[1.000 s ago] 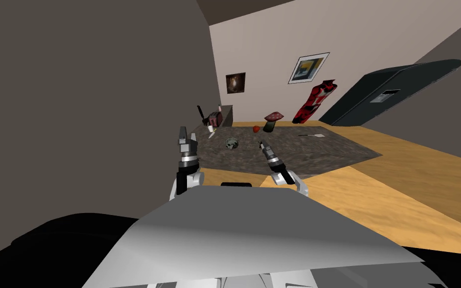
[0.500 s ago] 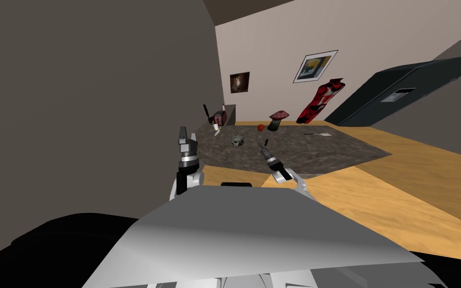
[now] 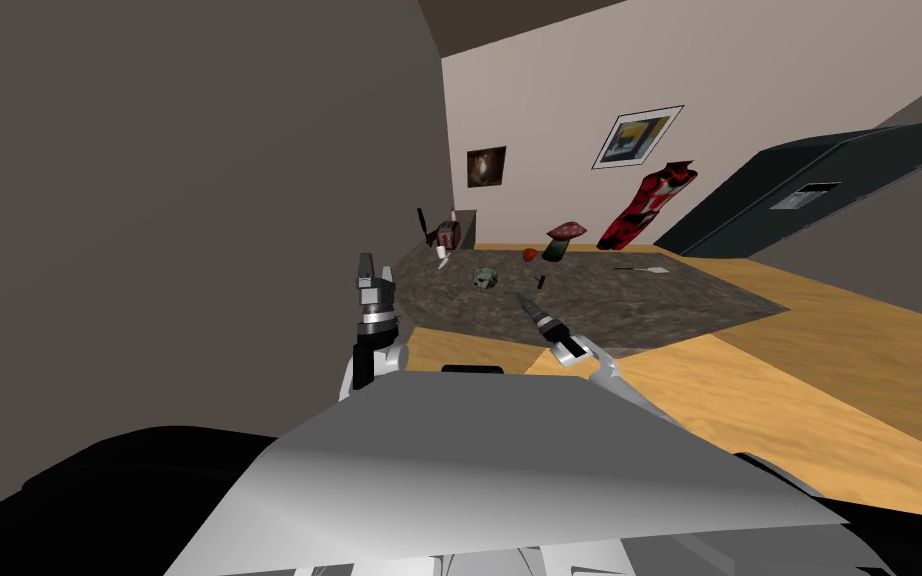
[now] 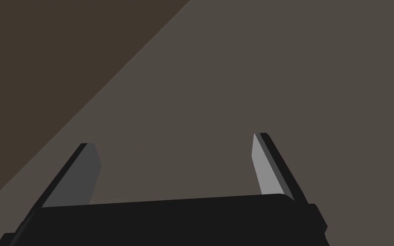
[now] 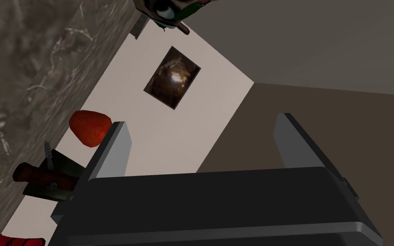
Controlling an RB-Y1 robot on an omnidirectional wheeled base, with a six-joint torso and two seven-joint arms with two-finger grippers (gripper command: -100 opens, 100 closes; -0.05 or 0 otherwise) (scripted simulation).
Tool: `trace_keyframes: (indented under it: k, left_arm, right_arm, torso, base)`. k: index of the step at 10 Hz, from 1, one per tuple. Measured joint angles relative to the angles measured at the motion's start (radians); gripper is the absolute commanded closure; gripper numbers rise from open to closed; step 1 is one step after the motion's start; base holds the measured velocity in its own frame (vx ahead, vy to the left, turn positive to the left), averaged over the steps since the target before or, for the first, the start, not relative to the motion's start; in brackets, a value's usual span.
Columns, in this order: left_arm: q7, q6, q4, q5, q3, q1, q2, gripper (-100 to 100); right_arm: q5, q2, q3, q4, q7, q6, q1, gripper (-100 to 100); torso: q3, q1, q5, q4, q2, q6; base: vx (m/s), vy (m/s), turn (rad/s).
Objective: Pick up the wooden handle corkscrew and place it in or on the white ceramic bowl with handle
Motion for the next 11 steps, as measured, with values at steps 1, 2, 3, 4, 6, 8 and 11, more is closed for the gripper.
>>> trace_keyframes:
  k: [1, 2, 3, 4, 6, 8, 11]
  left_arm:
    - [0.000, 0.000, 0.000, 0.000, 0.000, 0.000, 0.000, 0]
    - [0.000, 0.000, 0.000, 0.000, 0.000, 0.000, 0.000, 0]
    - [0.000, 0.000, 0.000, 0.000, 0.000, 0.000, 0.000, 0]
    - [0.000, 0.000, 0.000, 0.000, 0.000, 0.000, 0.000, 0]
    - [0.000, 0.000, 0.000, 0.000, 0.000, 0.000, 0.000, 0]
    - [0.000, 0.000, 0.000, 0.000, 0.000, 0.000, 0.000, 0]
    - [0.000, 0.000, 0.000, 0.000, 0.000, 0.000, 0.000, 0]
  right_arm:
    - [0.000, -0.017, 0.008, 0.026, 0.002, 0.008, -0.012, -100]
    - [0.004, -0.037, 0.025, 0.039, 0.011, 0.026, -0.027, -100]
    - [0.009, -0.040, 0.037, 0.065, 0.022, 0.035, -0.040, -100]
    - [0.010, -0.041, 0.042, 0.092, 0.025, 0.033, -0.048, -100]
    - [0.014, -0.079, 0.070, 0.144, 0.028, 0.058, -0.085, -100]
    - [0.023, -0.109, 0.100, 0.194, 0.040, 0.084, -0.111, -100]
    - [0.043, -0.146, 0.152, 0.281, 0.064, 0.124, -0.164, -100]
  torso:
    - [0.000, 0.000, 0.000, 0.000, 0.000, 0.000]
    - [0.000, 0.003, 0.001, 0.000, 0.001, 0.000]
    - [0.000, 0.003, 0.001, 0.000, 0.000, 0.000]
    - [0.000, 0.000, 0.000, 0.000, -0.001, 0.000]
    - [0.000, 0.001, 0.000, 0.000, 0.000, 0.000]
    - [0.000, 0.001, 0.000, 0.000, 0.000, 0.001]
    - [-0.001, 0.001, 0.000, 0.000, -0.002, 0.000]
  base:
    - [-0.051, 0.093, 0.053]
    - [-0.037, 0.081, 0.021]
    - [-0.014, 0.036, -0.004]
    - [-0.031, 0.064, 0.048]
    - [-0.036, 0.065, 0.039]
    - [-0.019, 0.062, 0.031]
    - [-0.002, 0.053, 0.031]
